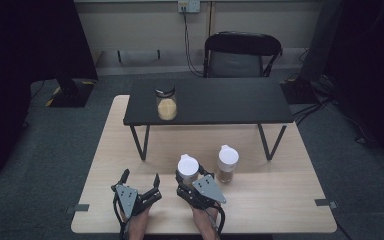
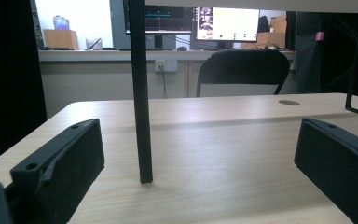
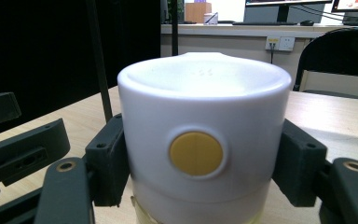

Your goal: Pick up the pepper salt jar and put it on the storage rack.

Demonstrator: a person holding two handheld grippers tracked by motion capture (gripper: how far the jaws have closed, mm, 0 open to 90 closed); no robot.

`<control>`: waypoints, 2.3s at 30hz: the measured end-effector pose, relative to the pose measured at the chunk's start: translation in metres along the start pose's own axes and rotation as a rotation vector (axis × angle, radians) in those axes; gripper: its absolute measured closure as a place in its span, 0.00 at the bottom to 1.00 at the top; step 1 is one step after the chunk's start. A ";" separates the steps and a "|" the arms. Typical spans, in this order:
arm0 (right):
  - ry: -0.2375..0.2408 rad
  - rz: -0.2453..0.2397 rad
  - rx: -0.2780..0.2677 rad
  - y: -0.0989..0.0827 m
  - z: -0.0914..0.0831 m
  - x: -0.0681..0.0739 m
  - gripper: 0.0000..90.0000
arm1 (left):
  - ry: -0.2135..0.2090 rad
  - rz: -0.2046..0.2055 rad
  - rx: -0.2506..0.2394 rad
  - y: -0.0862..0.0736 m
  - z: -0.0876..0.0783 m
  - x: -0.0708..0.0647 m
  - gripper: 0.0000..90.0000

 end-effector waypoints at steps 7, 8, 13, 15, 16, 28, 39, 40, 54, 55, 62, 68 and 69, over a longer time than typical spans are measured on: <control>0.005 0.000 0.005 0.004 -0.001 0.001 0.34 | 0.000 0.000 0.000 0.000 0.000 0.000 0.01; 0.007 0.002 0.007 0.005 -0.001 0.001 0.34 | 0.000 0.000 0.000 0.000 0.000 0.000 0.01; 0.011 0.005 0.009 0.008 -0.002 0.001 0.34 | 0.000 0.000 0.000 0.000 0.000 0.000 0.01; 0.010 -0.001 0.008 0.009 -0.003 0.001 0.34 | 0.000 0.000 0.000 0.000 0.000 0.000 0.01; 0.011 -0.001 0.007 0.010 -0.003 0.001 0.34 | 0.000 0.000 0.000 0.000 0.000 0.000 0.01; 0.016 0.004 0.008 0.018 -0.004 0.002 0.34 | 0.000 0.000 0.000 0.000 0.000 0.000 0.01; 0.017 0.002 -0.002 0.024 -0.005 0.003 0.34 | 0.000 0.000 0.000 0.000 0.000 0.000 0.01; 0.018 -0.001 -0.002 0.025 -0.005 0.003 0.34 | 0.000 0.000 0.000 0.000 0.000 0.000 0.01; 0.031 0.006 -0.010 0.040 -0.002 0.006 0.34 | 0.000 0.000 0.000 0.000 0.000 0.000 0.01; 0.031 0.007 -0.012 0.041 -0.002 0.006 0.34 | 0.000 0.000 0.000 0.000 0.000 0.000 0.01; 0.026 -0.009 -0.014 0.050 -0.002 0.005 0.34 | 0.000 -0.001 0.000 0.000 0.000 0.000 0.01; 0.036 -0.013 -0.012 0.056 -0.001 0.001 0.34 | 0.000 -0.001 0.000 0.000 0.000 0.000 0.01; 0.034 -0.017 -0.009 0.058 0.000 0.000 0.34 | 0.000 -0.001 0.000 0.000 0.000 0.000 0.01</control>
Point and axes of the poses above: each handheld gripper's, and its own axes: z roughly forward along the jaws, y roughly out of its top, x roughly to its left, the point moved 6 cm from there along z, roughly forward along the jaws, and after that the axes turned 2 degrees about -x, right-handed, at the moved point
